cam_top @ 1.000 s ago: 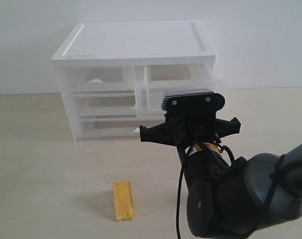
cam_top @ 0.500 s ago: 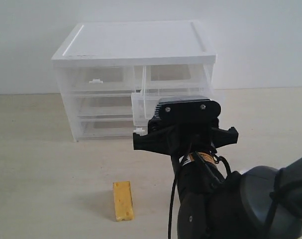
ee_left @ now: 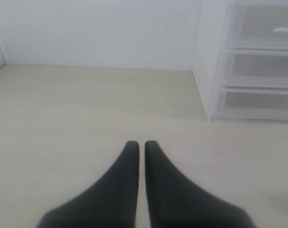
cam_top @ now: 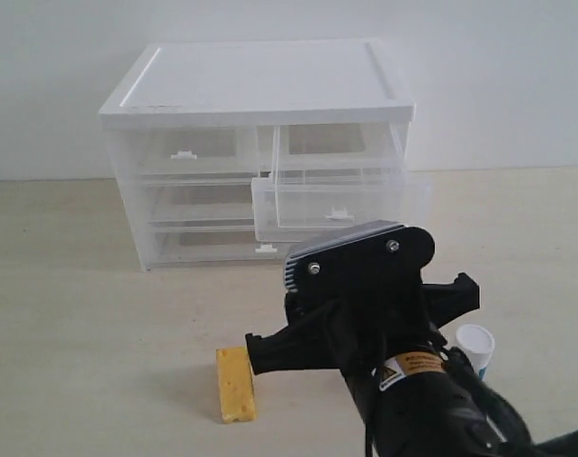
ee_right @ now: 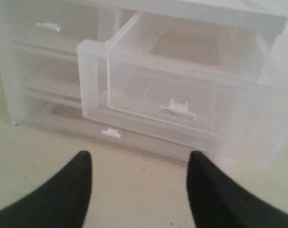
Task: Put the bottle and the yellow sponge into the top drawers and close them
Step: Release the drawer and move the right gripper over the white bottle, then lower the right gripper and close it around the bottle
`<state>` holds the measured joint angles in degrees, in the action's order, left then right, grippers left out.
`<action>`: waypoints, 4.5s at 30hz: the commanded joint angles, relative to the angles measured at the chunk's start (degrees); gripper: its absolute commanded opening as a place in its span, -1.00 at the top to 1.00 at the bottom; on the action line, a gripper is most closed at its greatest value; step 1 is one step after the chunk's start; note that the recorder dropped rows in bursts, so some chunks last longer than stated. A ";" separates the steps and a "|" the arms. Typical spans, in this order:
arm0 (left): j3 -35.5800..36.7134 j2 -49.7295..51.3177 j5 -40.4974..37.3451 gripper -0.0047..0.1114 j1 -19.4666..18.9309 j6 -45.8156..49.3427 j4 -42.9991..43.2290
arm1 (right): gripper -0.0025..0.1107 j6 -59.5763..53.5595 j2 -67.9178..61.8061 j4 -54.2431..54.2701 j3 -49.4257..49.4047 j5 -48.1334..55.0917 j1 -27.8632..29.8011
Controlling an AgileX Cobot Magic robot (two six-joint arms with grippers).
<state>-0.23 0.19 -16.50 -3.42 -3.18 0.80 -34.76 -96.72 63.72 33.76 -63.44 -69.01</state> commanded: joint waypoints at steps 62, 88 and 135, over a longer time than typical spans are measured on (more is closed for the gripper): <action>0.23 -0.19 0.16 0.84 -0.15 0.22 -0.38 | -0.37 0.87 10.71 -54.19 25.54 120.42 50.36; 0.23 -0.19 0.16 0.84 -0.15 0.22 -0.38 | -0.35 -2.02 -4.29 -57.35 25.54 105.21 50.44; 0.23 -0.19 0.16 0.84 -0.15 0.22 -0.38 | 0.96 -1.55 -3.68 -59.03 25.83 108.03 50.44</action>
<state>-0.23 0.19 -16.50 -3.42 -3.18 0.80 -36.45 -102.43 4.92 59.15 42.31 -18.92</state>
